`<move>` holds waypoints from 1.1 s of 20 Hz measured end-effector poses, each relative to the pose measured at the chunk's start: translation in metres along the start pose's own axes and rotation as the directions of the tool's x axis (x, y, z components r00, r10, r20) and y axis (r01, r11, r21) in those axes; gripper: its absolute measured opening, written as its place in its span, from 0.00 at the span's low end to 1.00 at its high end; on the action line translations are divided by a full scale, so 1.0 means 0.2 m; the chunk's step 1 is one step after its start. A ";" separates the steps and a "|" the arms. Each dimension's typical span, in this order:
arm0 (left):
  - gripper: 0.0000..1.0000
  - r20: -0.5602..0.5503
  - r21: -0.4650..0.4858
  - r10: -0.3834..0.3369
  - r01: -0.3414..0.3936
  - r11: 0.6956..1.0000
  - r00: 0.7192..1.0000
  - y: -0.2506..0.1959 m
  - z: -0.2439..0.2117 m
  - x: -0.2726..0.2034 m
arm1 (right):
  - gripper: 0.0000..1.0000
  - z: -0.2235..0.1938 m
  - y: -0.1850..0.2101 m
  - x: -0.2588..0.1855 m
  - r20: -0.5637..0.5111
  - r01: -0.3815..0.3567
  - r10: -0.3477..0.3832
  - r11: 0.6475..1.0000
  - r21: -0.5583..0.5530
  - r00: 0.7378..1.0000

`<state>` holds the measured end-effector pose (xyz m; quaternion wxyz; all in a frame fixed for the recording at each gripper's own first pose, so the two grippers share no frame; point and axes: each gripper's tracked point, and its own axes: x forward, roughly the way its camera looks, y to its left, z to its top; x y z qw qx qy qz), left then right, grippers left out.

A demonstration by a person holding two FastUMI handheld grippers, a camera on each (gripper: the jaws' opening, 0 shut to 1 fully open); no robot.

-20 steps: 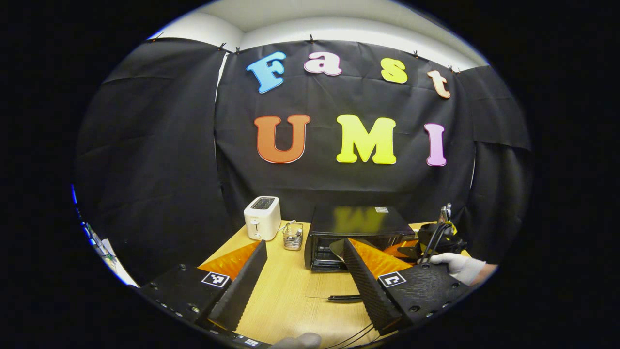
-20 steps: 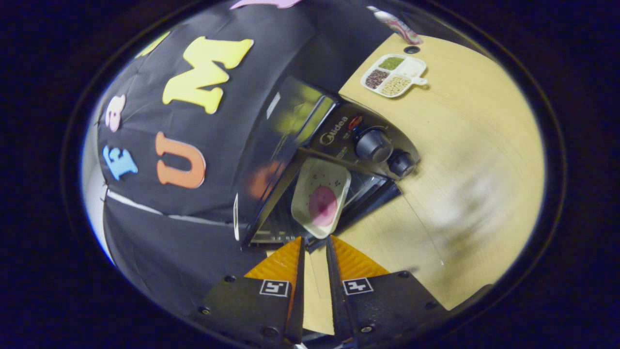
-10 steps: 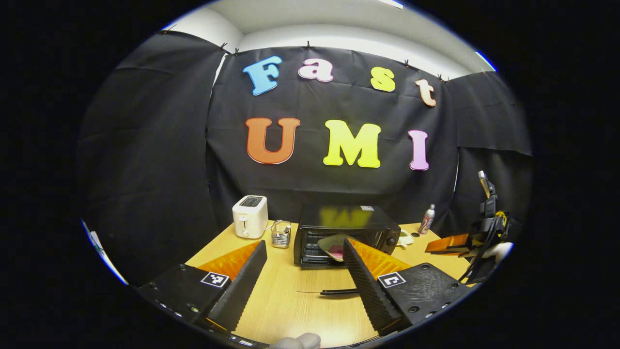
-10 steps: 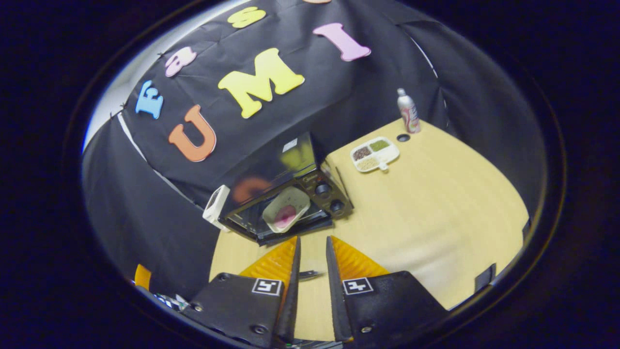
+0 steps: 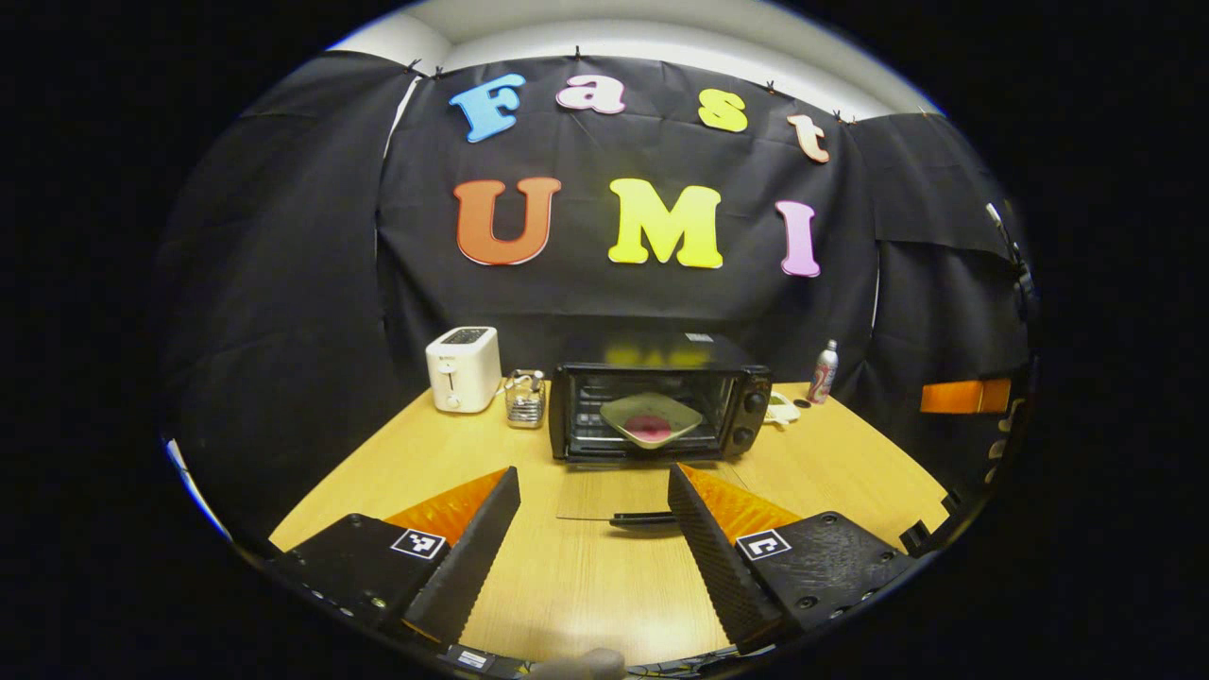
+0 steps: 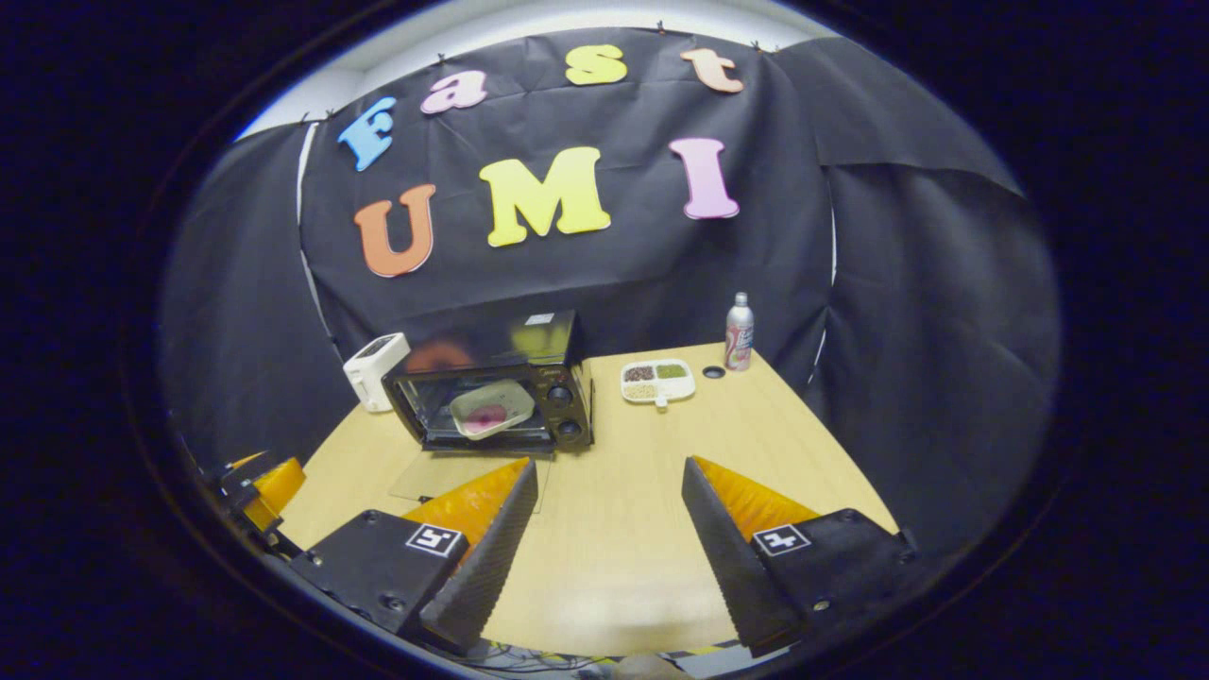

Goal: Open the electric oven with the left hand, put the food in, and close the electric oven.

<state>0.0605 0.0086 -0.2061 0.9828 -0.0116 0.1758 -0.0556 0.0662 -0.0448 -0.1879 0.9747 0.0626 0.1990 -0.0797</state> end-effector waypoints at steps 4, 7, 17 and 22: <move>0.96 -0.085 -0.007 -0.043 0.042 0.999 0.995 -0.12 -0.26 0.11 | 0.98 0.05 -0.05 -0.12 0.035 0.038 -0.034 0.994 -0.098 0.999; 0.96 -0.147 -0.012 -0.066 0.065 0.998 0.987 -0.23 -0.43 0.23 | 0.98 0.09 -0.06 -0.15 0.044 0.044 -0.040 0.993 -0.109 0.998; 0.96 -0.242 -0.011 -0.072 0.071 0.997 0.968 -0.36 -0.79 0.62 | 0.96 0.21 -0.15 -0.08 0.011 0.075 -0.074 0.989 -0.129 0.997; 0.96 -0.280 0.026 -0.045 0.055 0.998 0.959 -0.36 -0.87 0.75 | 0.98 0.21 -0.14 0.00 -0.015 0.069 -0.072 0.985 -0.158 0.997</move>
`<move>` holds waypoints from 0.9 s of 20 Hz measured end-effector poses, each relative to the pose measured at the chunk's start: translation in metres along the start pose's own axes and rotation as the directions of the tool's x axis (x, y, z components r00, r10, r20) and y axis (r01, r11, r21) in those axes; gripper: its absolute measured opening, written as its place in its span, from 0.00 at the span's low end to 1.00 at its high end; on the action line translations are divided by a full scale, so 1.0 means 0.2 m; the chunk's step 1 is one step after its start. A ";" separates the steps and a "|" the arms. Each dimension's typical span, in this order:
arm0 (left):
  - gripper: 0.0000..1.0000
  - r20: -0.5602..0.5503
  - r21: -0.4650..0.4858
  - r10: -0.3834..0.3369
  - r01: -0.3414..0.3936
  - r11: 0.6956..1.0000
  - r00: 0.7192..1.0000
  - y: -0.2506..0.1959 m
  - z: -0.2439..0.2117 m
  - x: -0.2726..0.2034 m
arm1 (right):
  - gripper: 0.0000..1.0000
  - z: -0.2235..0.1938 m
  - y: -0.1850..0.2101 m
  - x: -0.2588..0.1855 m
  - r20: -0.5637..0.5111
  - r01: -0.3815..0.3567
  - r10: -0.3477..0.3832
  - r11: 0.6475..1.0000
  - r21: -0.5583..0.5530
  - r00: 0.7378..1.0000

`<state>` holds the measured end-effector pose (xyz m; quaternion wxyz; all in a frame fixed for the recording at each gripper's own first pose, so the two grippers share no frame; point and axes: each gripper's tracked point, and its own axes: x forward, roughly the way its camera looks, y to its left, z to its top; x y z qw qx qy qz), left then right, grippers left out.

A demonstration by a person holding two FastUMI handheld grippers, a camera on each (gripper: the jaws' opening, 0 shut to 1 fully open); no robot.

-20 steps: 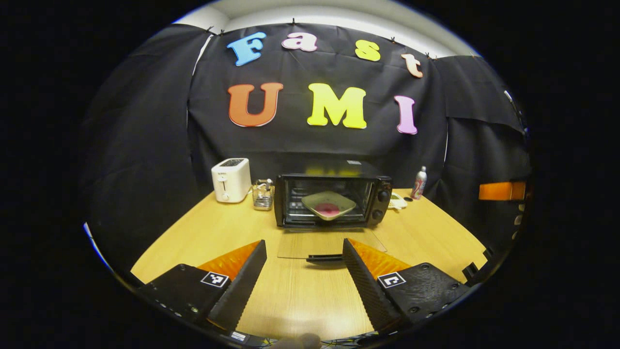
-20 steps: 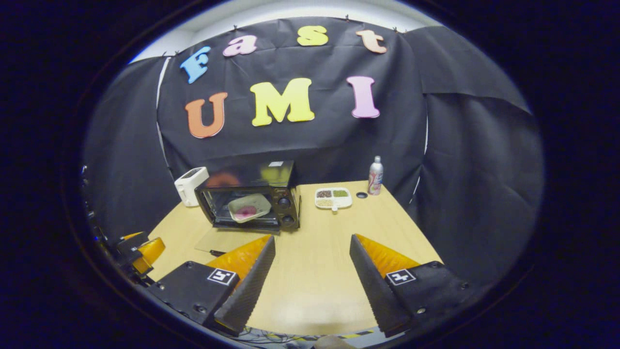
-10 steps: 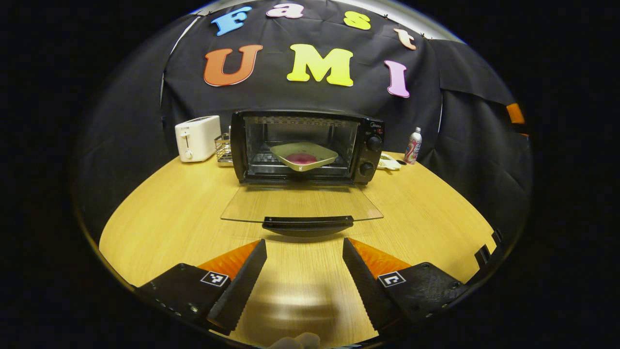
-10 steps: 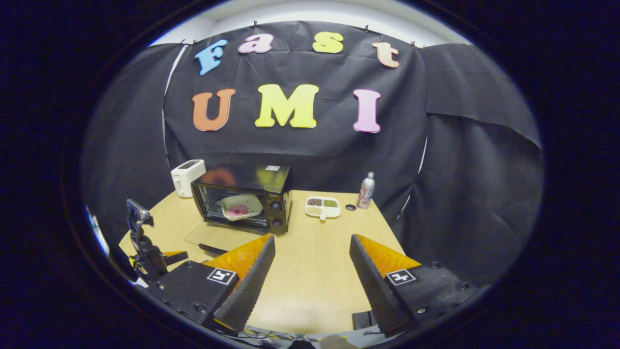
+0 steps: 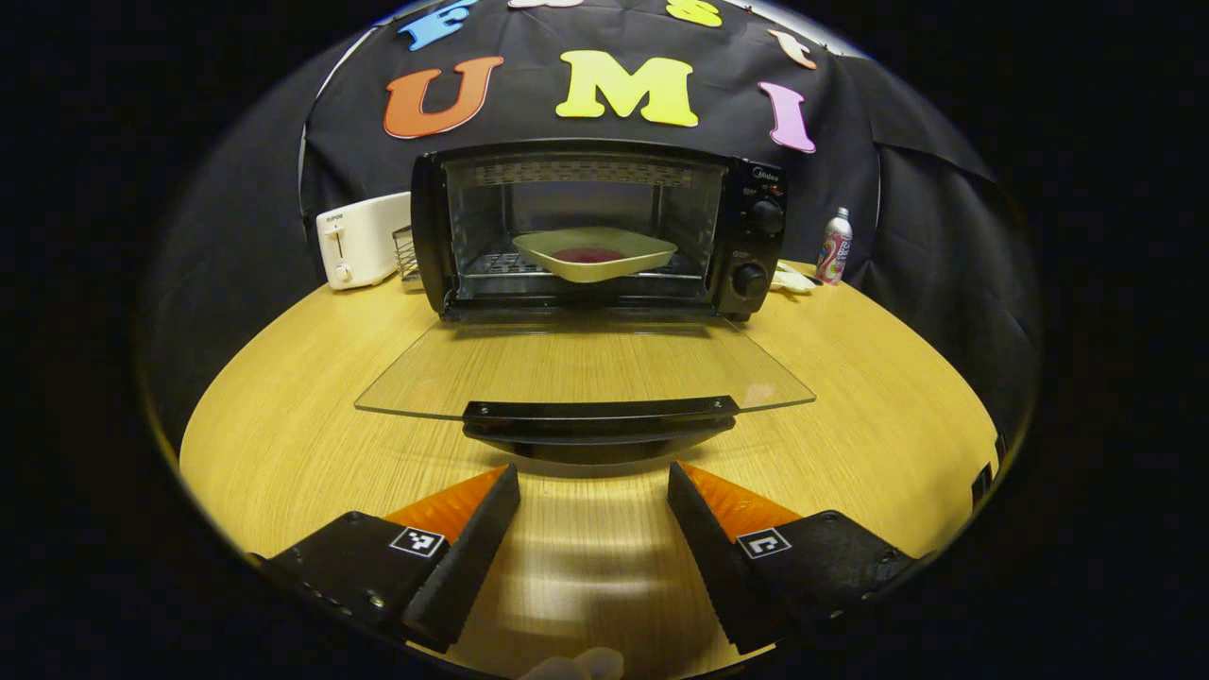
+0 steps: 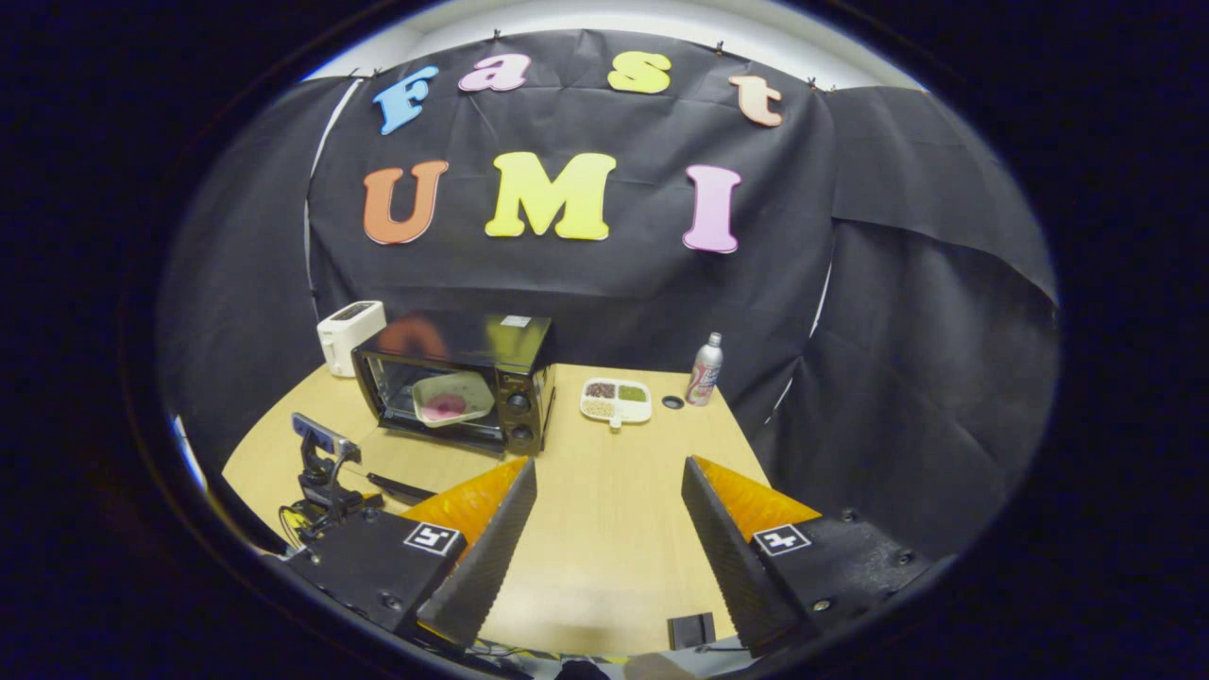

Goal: Open the electric oven with the left hand, put the food in, and close the electric oven.

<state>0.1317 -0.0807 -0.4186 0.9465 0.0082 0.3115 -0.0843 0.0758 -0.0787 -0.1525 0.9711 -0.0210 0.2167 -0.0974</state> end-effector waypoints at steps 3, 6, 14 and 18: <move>0.96 0.016 0.018 0.004 -0.004 1.000 1.000 -0.02 0.03 0.03 | 0.96 0.00 0.01 0.03 -0.012 -0.011 0.011 1.000 -0.001 1.000; 0.96 0.026 0.018 0.002 -0.003 1.000 1.000 -0.03 0.11 0.00 | 0.97 0.03 0.02 0.05 -0.006 -0.023 0.023 1.000 0.013 1.000; 0.96 0.103 0.046 0.002 -0.006 0.999 0.995 0.00 0.43 -0.06 | 0.96 0.08 0.04 0.09 0.002 -0.061 0.061 0.996 0.057 0.998; 0.96 0.124 0.058 0.014 -0.022 0.998 0.992 0.02 0.56 -0.05 | 0.96 0.12 0.01 0.12 0.012 -0.066 0.065 0.995 0.081 0.998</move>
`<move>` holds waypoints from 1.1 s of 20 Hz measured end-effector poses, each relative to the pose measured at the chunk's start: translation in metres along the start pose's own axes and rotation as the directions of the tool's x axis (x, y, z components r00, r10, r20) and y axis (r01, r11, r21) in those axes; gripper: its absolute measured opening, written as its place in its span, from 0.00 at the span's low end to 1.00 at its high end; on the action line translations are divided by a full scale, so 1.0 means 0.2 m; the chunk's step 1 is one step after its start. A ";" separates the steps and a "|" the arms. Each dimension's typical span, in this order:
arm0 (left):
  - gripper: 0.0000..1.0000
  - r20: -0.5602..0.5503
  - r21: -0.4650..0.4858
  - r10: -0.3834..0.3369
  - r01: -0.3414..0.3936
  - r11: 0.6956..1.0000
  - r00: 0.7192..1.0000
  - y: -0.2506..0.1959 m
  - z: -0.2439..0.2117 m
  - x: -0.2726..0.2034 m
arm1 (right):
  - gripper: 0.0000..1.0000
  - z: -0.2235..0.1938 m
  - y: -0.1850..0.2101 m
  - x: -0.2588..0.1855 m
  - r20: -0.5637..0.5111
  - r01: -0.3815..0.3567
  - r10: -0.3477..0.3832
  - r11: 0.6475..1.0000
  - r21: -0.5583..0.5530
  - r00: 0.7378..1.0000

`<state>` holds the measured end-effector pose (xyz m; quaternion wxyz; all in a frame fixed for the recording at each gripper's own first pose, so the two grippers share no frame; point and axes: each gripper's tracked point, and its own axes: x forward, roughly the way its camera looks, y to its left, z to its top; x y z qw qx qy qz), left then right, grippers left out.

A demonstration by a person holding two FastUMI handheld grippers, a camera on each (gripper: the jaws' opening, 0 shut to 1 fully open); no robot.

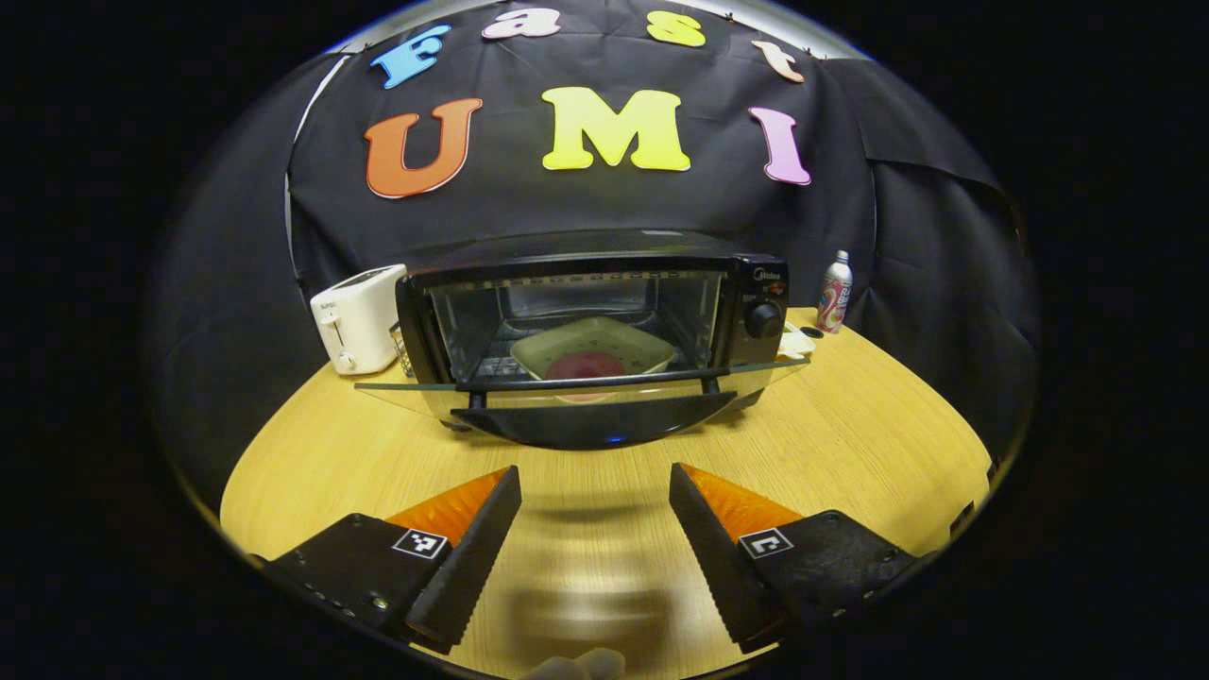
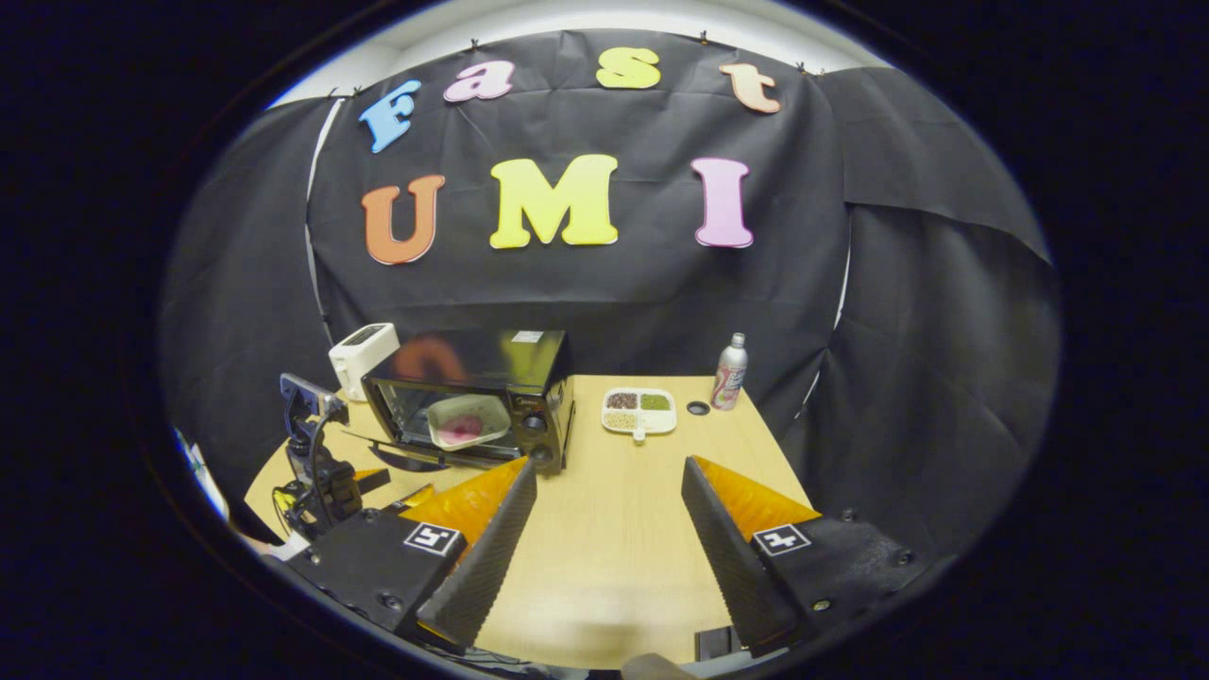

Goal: Open the electric oven with the left hand, put the food in, and close the electric oven.

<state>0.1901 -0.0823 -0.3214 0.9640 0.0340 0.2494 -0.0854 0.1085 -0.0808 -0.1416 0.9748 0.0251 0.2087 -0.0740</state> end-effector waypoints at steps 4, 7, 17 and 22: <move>0.96 0.032 0.001 0.006 -0.006 1.000 0.999 0.01 0.16 0.05 | 0.96 0.03 -0.04 0.02 0.009 0.001 -0.001 1.000 0.029 1.000; 0.96 0.030 -0.008 0.014 -0.014 1.000 0.999 0.01 0.18 0.06 | 0.98 0.05 -0.06 0.01 0.016 0.002 -0.002 0.999 0.045 1.000; 0.97 0.056 0.008 0.046 -0.047 0.999 0.997 0.06 0.42 0.22 | 0.96 0.09 -0.10 0.07 0.033 -0.011 0.009 0.998 0.055 0.999; 0.97 0.058 -0.001 0.053 -0.053 0.999 0.997 0.07 0.41 0.22 | 0.96 0.09 -0.11 0.08 0.029 -0.019 0.018 0.999 0.049 0.999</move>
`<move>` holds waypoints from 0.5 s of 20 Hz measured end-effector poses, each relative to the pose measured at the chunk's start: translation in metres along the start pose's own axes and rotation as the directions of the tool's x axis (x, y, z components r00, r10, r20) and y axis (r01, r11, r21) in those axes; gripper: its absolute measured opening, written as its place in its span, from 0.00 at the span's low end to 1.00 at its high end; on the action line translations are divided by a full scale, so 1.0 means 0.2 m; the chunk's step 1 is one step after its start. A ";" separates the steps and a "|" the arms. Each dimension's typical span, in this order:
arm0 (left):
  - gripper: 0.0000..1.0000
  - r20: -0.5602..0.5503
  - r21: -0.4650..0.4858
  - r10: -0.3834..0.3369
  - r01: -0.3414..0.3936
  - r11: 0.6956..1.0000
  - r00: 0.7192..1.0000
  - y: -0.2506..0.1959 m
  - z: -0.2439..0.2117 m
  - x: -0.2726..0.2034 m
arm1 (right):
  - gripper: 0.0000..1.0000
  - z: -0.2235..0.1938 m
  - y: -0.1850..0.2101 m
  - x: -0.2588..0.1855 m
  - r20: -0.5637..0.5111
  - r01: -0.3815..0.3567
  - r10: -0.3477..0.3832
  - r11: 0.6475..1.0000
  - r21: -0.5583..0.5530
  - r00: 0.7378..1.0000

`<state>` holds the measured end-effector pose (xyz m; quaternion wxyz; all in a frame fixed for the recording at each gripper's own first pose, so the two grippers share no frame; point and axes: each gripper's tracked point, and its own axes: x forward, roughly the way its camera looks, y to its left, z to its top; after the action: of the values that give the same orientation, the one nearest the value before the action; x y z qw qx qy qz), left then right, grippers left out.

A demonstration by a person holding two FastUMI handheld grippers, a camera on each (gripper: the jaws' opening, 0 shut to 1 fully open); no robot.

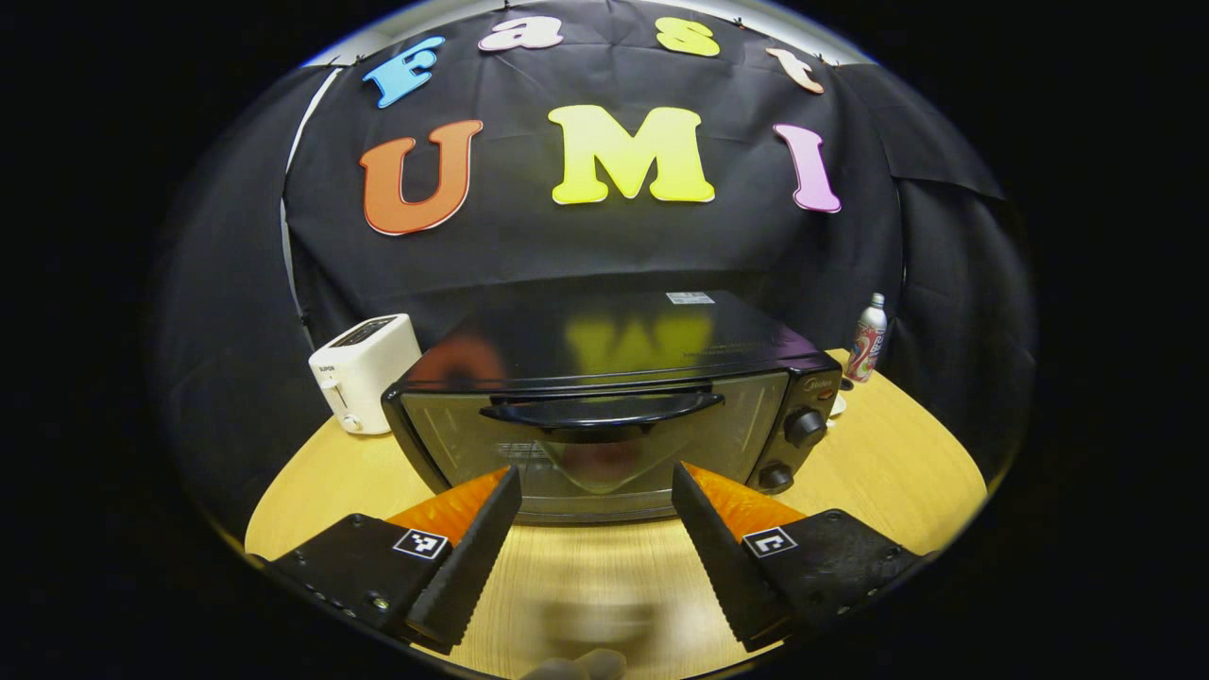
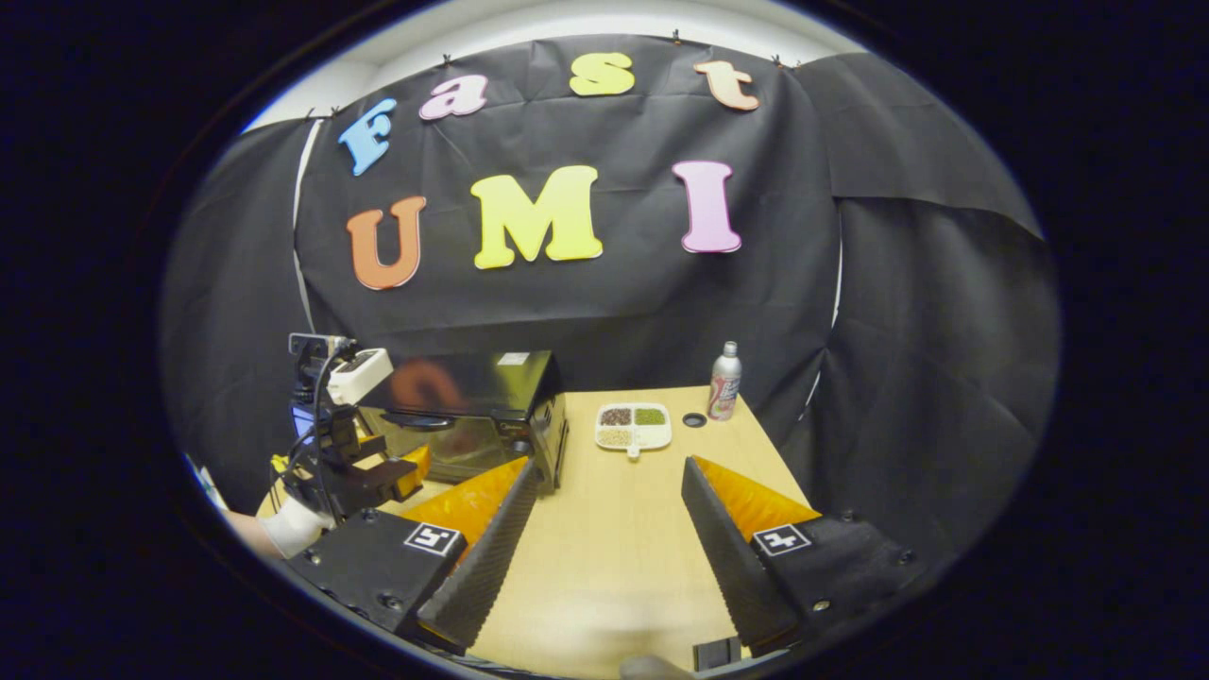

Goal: Open the electric oven with the left hand, put the food in, and close the electric oven.

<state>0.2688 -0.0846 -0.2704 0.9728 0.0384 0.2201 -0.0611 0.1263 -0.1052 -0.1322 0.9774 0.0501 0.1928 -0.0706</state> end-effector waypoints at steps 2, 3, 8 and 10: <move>0.97 0.005 0.002 0.000 0.000 1.000 1.000 0.00 0.01 0.00 | 0.96 -0.01 0.01 -0.03 0.001 -0.002 0.002 1.000 -0.001 1.000; 0.97 0.002 0.002 0.000 0.000 1.000 1.000 0.00 0.00 -0.01 | 0.96 -0.02 0.02 -0.04 -0.001 -0.005 0.005 1.000 -0.001 1.000; 0.97 0.038 -0.008 -0.010 0.011 1.000 0.999 -0.01 0.06 -0.09 | 0.98 -0.03 0.05 -0.05 0.003 -0.011 0.011 1.000 -0.009 1.000; 0.97 0.069 -0.028 -0.021 0.023 0.999 0.997 -0.02 0.15 -0.21 | 0.96 0.01 0.08 -0.07 0.023 -0.018 0.018 1.000 -0.009 1.000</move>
<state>0.2438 -0.0868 -0.2261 0.9795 0.0199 0.1879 -0.0698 0.1171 -0.0872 -0.1233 0.9803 0.0468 0.1815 -0.0616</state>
